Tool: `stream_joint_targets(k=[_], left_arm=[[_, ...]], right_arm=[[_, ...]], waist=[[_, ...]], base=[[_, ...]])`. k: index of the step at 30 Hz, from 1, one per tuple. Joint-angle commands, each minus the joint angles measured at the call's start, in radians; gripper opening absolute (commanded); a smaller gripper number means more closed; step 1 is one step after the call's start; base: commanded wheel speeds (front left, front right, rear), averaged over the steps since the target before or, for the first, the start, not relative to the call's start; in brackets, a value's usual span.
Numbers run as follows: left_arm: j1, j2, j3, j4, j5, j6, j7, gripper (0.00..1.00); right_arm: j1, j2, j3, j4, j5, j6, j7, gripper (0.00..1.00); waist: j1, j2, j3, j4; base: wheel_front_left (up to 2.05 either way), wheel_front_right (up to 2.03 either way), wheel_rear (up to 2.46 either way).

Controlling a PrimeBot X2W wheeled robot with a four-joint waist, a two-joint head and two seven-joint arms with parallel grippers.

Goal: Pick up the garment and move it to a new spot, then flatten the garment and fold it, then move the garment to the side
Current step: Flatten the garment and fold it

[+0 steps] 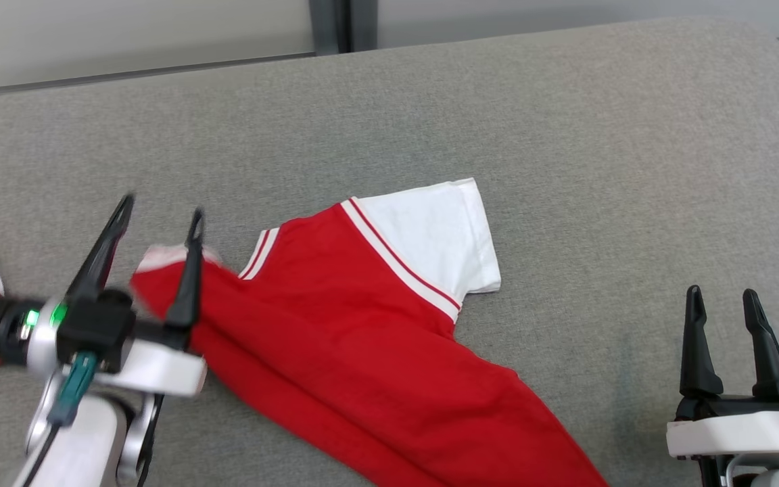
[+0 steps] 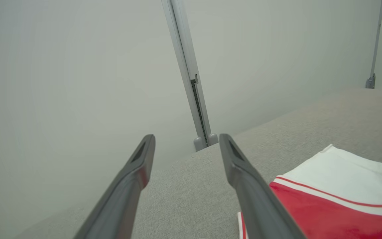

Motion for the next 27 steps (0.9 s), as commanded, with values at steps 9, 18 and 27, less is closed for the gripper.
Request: stream_joint_targets(k=[9,18,27], left_arm=[[-0.351,-0.033,-0.226,0.165,0.007,-0.215,0.239,1.0],[-0.633,-0.136,-0.445,0.554,-0.017,-0.24,0.281,1.0],[-0.786,-0.127,-0.64,0.792,-0.102,-0.239,0.285,1.0]], right_arm=[[-0.062,-0.002,0.041,-0.012,0.046,0.0,0.0,1.0],[-0.103,-0.002,0.052,-0.017,0.088,0.0,0.0,1.0],[-0.121,-0.002,0.072,-0.019,0.118,0.0,0.0,1.0]], waist=[[0.0,0.0,0.079,-0.116],[0.0,0.0,0.188,-0.219],[0.0,0.0,0.227,-0.276]], base=[[0.0,0.0,0.0],[0.0,0.0,0.0],[0.0,0.0,0.0]])
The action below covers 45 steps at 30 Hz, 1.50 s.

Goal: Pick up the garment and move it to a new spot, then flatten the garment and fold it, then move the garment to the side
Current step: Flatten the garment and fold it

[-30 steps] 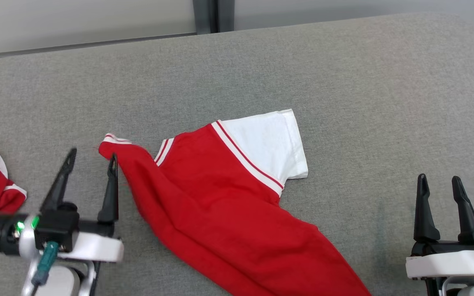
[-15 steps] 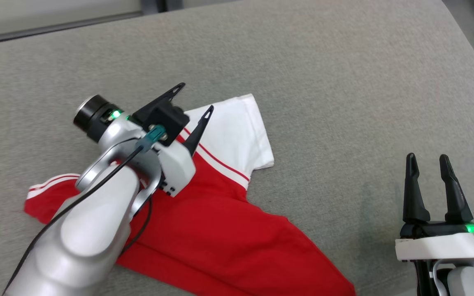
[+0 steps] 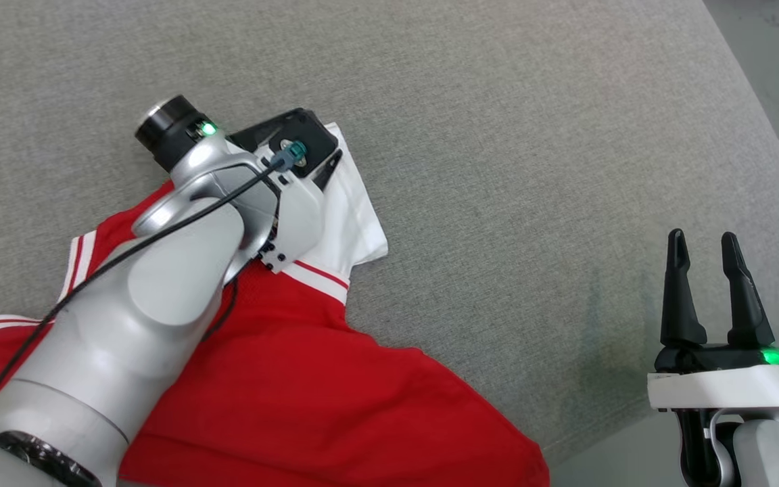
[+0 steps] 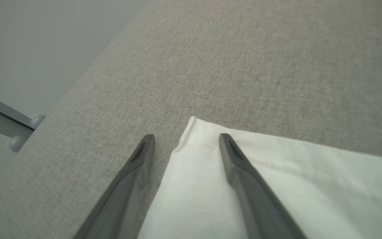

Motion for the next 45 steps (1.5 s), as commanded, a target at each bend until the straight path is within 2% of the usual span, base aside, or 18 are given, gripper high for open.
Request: stream_joint_targets(k=[1,5,6,7,8,9,14,20,25,28,32,35,43,45], left_arm=[[-0.015,0.01,-0.026,0.05,-0.014,0.001,-0.001,1.0],[-0.022,0.006,-0.074,0.102,-0.047,0.0,0.013,1.0],[-0.02,0.004,-0.094,0.114,-0.063,0.0,0.02,0.83],[-0.021,0.005,-0.117,0.125,-0.079,-0.001,0.029,0.41],[-0.022,0.006,-0.138,0.131,-0.097,-0.002,0.038,0.07],[-0.029,0.009,-0.155,0.134,-0.115,-0.002,0.034,0.0],[-0.08,0.028,-0.188,0.141,-0.2,0.002,0.001,0.0],[-0.169,0.053,-0.14,0.109,-0.303,0.001,-0.143,0.0],[-0.246,0.133,-0.077,0.113,-0.392,0.001,-0.196,0.0],[-0.28,0.186,-0.052,0.12,-0.403,0.003,-0.239,0.0],[-0.31,0.243,-0.003,0.115,-0.419,0.03,-0.298,0.0],[-0.29,0.27,0.025,0.108,-0.439,0.036,-0.316,0.0],[-0.213,0.283,0.041,0.069,-0.461,0.04,-0.336,0.0],[-0.187,0.278,0.043,0.053,-0.462,0.044,-0.34,0.0]], right_arm=[[-0.008,-0.001,0.002,-0.006,0.009,0.0,0.0,1.0],[-0.003,-0.001,0.004,-0.005,0.015,0.0,0.0,1.0],[-0.003,-0.001,0.004,-0.004,0.017,0.0,0.0,1.0],[-0.002,-0.001,0.003,-0.002,0.017,0.0,0.0,1.0],[-0.001,-0.001,0.002,-0.002,0.016,0.0,0.0,1.0],[-0.001,-0.001,0.001,-0.001,0.017,0.0,0.0,1.0],[-0.012,-0.001,0.0,-0.003,0.022,0.0,0.0,1.0],[-0.012,-0.002,-0.008,-0.014,0.026,0.0,0.0,1.0],[-0.012,-0.002,-0.015,-0.012,0.032,0.0,0.0,1.0],[-0.012,-0.002,-0.026,-0.011,0.031,0.0,0.0,1.0],[-0.009,-0.001,-0.04,-0.006,0.017,0.0,0.0,1.0],[-0.006,-0.001,-0.034,-0.004,0.003,0.0,0.0,1.0],[-0.013,-0.002,0.139,0.092,0.007,0.0,0.0,1.0],[-0.031,-0.042,0.215,0.158,0.022,-0.001,0.0,1.0]], waist=[[0.0,0.0,0.012,-0.017],[0.0,0.0,0.014,-0.023],[0.0,0.0,0.014,-0.024],[0.0,0.0,0.014,-0.024],[0.0,0.0,0.014,-0.024],[0.0,0.0,0.014,-0.024],[0.0,0.0,0.006,-0.017],[0.0,0.0,0.004,0.004],[0.0,0.0,0.01,0.021],[0.0,0.0,0.011,0.033],[0.0,0.0,0.004,0.055],[0.0,0.0,-0.004,0.077],[0.0,0.0,-0.02,0.145],[0.0,0.0,-0.029,0.168]], base=[[0.0,0.0,0.0],[0.0,0.0,0.0],[0.0,0.0,0.0],[0.0,0.0,0.0],[0.0,0.0,0.0],[0.0,0.0,0.0],[0.0,0.0,0.0],[0.0,0.0,0.0],[0.0,0.0,0.0],[0.0,0.0,0.0],[0.0,0.0,0.0],[0.0,0.0,0.0],[0.0,0.0,0.0],[0.0,0.0,0.0]])
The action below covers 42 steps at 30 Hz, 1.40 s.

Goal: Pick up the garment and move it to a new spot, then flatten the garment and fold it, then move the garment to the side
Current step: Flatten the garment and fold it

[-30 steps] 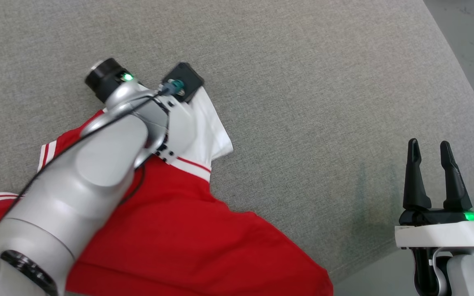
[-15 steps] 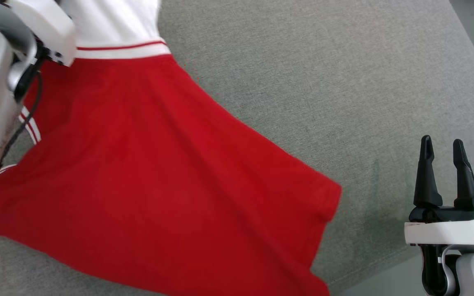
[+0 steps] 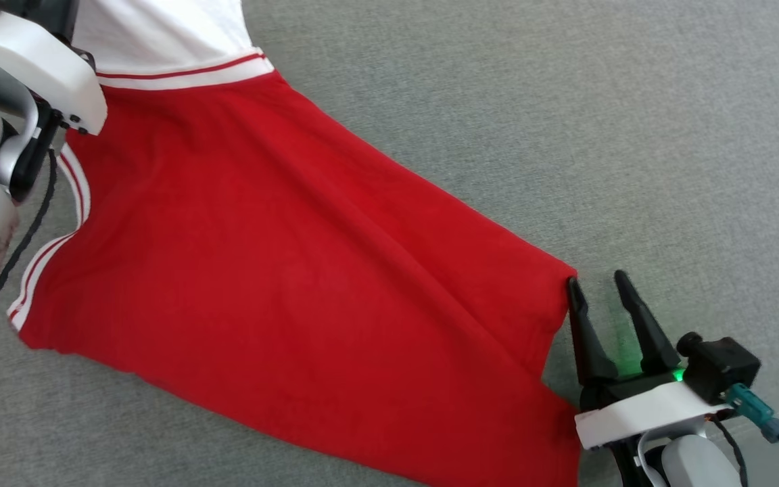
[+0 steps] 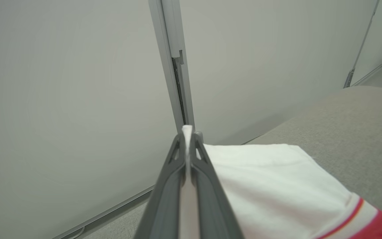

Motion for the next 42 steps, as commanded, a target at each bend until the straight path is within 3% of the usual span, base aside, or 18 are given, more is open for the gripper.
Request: stream_joint_targets(k=[1,8,9,10,11,12,17,21,30,35,38,42], left_arm=[[0.01,0.002,0.004,-0.003,-0.005,0.005,-0.003,0.0],[0.046,-0.014,0.009,-0.03,-0.006,0.016,-0.008,0.0],[0.05,-0.016,0.01,-0.033,-0.007,0.017,-0.008,0.0],[0.056,-0.018,0.011,-0.036,-0.008,0.017,-0.008,0.0],[0.06,-0.019,0.012,-0.038,-0.008,0.018,-0.008,0.0],[0.063,-0.018,0.014,-0.04,-0.009,0.02,-0.009,0.0],[0.074,-0.009,0.024,-0.057,-0.001,0.024,-0.009,0.0],[0.052,0.012,0.068,-0.12,0.03,0.048,-0.01,0.0],[-0.007,0.018,0.296,-0.408,0.2,0.111,-0.009,0.0],[0.074,-0.051,0.41,-0.509,0.207,0.04,-0.008,0.0],[0.171,-0.079,0.438,-0.541,0.207,0.004,-0.008,0.0],[0.345,-0.095,0.476,-0.585,0.23,-0.01,-0.009,0.0]], right_arm=[[-0.015,-0.02,0.005,0.01,0.007,-0.001,0.0,1.0],[-0.054,-0.075,0.109,0.113,0.04,-0.001,0.0,1.0],[-0.058,-0.077,0.126,0.127,0.047,-0.001,0.001,0.9],[-0.065,-0.081,0.147,0.143,0.053,-0.001,0.001,0.48],[-0.073,-0.084,0.161,0.157,0.06,-0.001,0.002,0.31],[-0.082,-0.089,0.177,0.169,0.064,-0.001,0.002,0.0],[-0.145,-0.106,0.225,0.202,0.098,-0.001,0.002,0.0],[-0.229,-0.141,0.205,0.184,0.098,-0.001,0.0,0.0],[-0.54,-0.23,0.089,0.147,0.014,-0.001,0.0,0.0],[-0.59,-0.275,0.072,0.106,-0.041,-0.001,0.0,0.0],[-0.523,-0.299,0.107,0.076,-0.064,-0.001,0.0,0.0],[-0.373,-0.32,0.147,-0.006,-0.084,-0.001,0.0,0.0]], waist=[[0.0,0.0,-0.008,0.013],[0.0,0.0,-0.028,0.045],[0.0,0.0,-0.03,0.049],[0.0,0.0,-0.033,0.052],[0.0,0.0,-0.036,0.055],[0.0,0.0,-0.038,0.058],[0.0,0.0,-0.05,0.069],[0.0,0.0,-0.05,0.066],[0.0,0.0,-0.033,0.059],[0.0,0.0,-0.034,0.09],[0.0,0.0,-0.039,0.112],[0.0,0.0,-0.035,0.14]], base=[[0.0,0.0,0.0],[0.0,0.0,0.0],[0.0,0.0,0.0],[0.0,0.0,0.0],[0.0,0.0,0.0],[0.0,0.0,0.0],[0.0,0.0,0.0],[0.0,0.0,0.0],[0.0,0.0,0.0],[0.0,0.0,0.0],[0.0,0.0,0.0],[0.0,0.0,0.0]])
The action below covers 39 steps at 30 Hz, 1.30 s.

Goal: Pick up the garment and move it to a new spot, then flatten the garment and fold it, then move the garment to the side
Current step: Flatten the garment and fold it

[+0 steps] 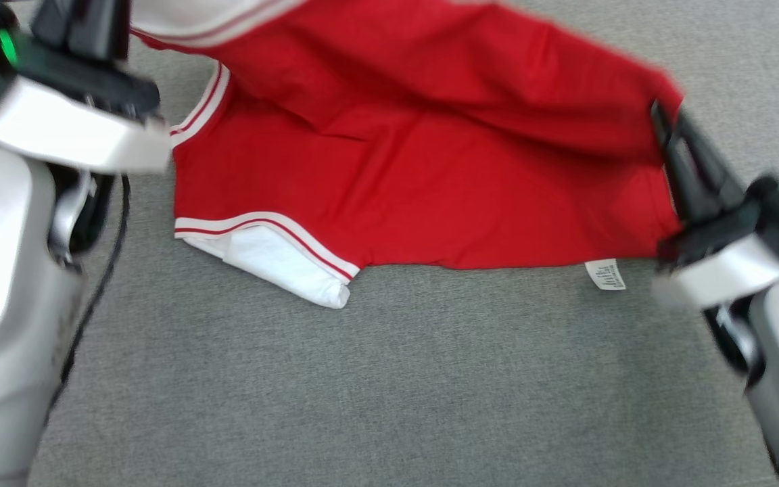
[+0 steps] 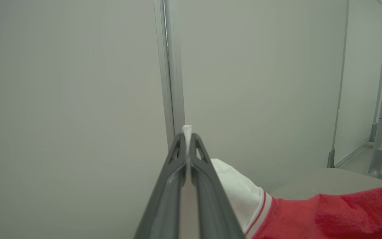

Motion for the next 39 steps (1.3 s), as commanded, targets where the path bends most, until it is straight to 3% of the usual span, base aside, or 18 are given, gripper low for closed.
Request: stream_joint_targets(k=[1,5,6,7,8,17,21,27,39], left_arm=[[0.083,-0.004,0.032,-0.022,0.021,-0.005,0.0,0.0],[0.204,-0.029,0.096,-0.054,0.029,-0.009,0.0,0.0],[0.239,-0.034,0.121,-0.062,0.037,-0.01,0.0,0.0],[0.273,-0.042,0.148,-0.073,0.044,-0.011,0.0,0.0],[0.305,-0.051,0.174,-0.081,0.052,-0.012,0.0,0.0],[0.447,-0.127,0.314,-0.142,0.12,-0.027,0.0,0.0],[0.472,-0.145,0.347,-0.158,0.139,-0.031,0.0,0.0],[0.491,-0.156,0.354,-0.169,0.159,-0.033,0.0,0.0],[0.508,-0.166,0.33,-0.188,0.179,-0.032,0.0,0.0]], right_arm=[[0.087,-0.012,0.028,-0.041,-0.018,-0.001,-0.001,0.0],[0.198,-0.011,0.067,-0.066,-0.036,-0.001,-0.001,0.0],[0.221,-0.009,0.078,-0.065,-0.038,-0.001,-0.001,0.22],[0.244,-0.005,0.092,-0.063,-0.037,-0.001,-0.001,0.92],[0.263,-0.002,0.096,-0.062,-0.035,-0.001,-0.001,1.0],[0.402,-0.054,0.206,-0.156,0.117,-0.001,-0.001,1.0],[0.429,-0.046,0.185,-0.208,0.269,-0.001,-0.001,1.0],[0.421,-0.042,0.207,-0.219,0.478,-0.001,-0.001,1.0],[0.363,-0.133,0.266,-0.233,0.87,-0.001,0.002,1.0]], waist=[[0.0,-0.0001,0.005,0.021],[0.0,-0.0001,0.008,0.03],[0.0,-0.0001,0.009,0.03],[0.0,-0.0001,0.01,0.029],[0.0,-0.0001,0.011,0.028],[0.0,-0.0001,0.004,0.023],[0.0,-0.0001,0.0,0.015],[0.0,-0.0001,-0.005,0.016],[0.0,-0.0001,-0.004,0.043]], base=[[0.0,0.0,0.0],[0.0,0.0,0.0],[0.0,0.0,0.0],[0.0,0.0,0.0],[0.0,0.0,0.0],[0.0,0.0,0.0],[0.0,0.0,0.0],[0.0,0.0,0.0],[0.0,0.0,0.0]])
